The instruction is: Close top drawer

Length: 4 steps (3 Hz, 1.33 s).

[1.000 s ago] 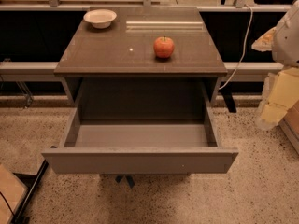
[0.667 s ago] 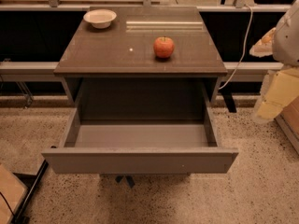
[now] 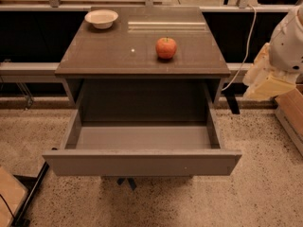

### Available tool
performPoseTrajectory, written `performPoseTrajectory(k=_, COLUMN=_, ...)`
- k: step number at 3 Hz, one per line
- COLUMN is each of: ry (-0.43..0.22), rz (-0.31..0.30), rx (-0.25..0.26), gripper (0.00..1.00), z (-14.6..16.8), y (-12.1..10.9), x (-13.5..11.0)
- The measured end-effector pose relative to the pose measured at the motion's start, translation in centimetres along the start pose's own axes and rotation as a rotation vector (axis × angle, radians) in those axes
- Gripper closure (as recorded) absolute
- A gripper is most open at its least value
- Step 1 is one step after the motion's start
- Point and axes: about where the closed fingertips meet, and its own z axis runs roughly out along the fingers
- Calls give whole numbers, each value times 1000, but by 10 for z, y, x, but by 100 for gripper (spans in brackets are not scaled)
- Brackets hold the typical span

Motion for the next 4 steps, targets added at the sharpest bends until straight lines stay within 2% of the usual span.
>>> performPoseTrajectory(k=1, ry=4, rz=-13, rx=-44, gripper=87, z=28, y=10, x=-2)
performPoseTrajectory(k=2, ry=-9, rz=-25, rx=-133, gripper=100, z=88, y=35, x=2)
performPoseTrajectory(k=3, ry=-18, rz=-5, rx=-261, gripper=100, z=157, y=66, x=8)
performPoseTrajectory(k=4, ry=-12, rz=-5, rx=-270, gripper=100, z=159, y=69, x=10)
